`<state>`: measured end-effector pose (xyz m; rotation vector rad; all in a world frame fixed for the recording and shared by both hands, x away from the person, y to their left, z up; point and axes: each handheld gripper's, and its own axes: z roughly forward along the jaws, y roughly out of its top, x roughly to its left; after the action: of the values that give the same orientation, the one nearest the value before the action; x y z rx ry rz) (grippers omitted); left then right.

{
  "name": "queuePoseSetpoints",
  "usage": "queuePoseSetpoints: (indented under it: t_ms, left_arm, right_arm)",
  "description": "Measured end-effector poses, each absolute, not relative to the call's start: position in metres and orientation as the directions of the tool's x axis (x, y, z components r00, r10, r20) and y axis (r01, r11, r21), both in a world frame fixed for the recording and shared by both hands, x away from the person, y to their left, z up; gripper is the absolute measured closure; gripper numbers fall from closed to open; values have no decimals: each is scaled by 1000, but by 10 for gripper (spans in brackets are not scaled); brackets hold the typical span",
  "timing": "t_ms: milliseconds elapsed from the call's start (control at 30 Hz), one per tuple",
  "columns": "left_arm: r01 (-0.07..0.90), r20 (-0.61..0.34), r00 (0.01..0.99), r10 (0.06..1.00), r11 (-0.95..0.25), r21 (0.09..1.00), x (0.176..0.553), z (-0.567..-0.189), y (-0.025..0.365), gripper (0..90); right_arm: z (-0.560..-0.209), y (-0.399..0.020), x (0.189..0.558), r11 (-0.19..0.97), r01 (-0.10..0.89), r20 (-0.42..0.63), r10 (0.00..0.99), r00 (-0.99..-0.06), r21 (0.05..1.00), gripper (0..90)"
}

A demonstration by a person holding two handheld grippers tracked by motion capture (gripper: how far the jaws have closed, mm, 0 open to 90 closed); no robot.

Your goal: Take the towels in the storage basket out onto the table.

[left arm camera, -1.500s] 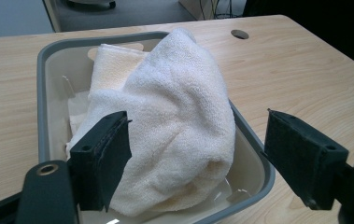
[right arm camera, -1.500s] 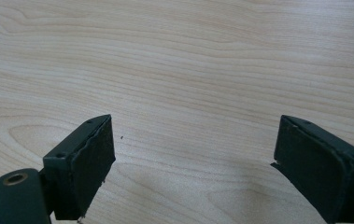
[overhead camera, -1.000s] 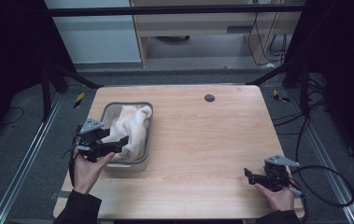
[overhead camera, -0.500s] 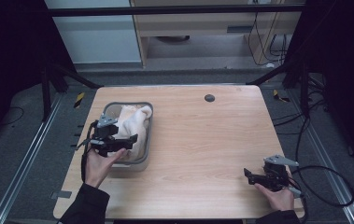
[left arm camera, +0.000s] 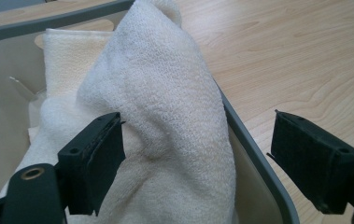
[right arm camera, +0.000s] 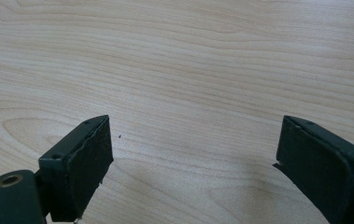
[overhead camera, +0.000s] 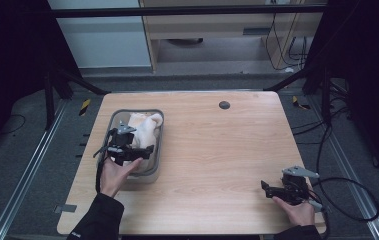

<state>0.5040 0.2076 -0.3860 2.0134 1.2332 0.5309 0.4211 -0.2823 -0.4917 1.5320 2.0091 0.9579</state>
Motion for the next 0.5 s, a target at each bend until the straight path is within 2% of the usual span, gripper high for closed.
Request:
queuePoseSetpoints:
  t_ms: [267,500]
  left_arm:
    - [627,0,448,894,-314,713,513,-399,203,176]
    - [641,16,430,903,-318,698,518,-407,202,243]
  right_arm:
    - [-492,-282,422,151,659,67,954,-293,737,107]
    - [-492,-282,422,153,659,63,955,-291,737,107]
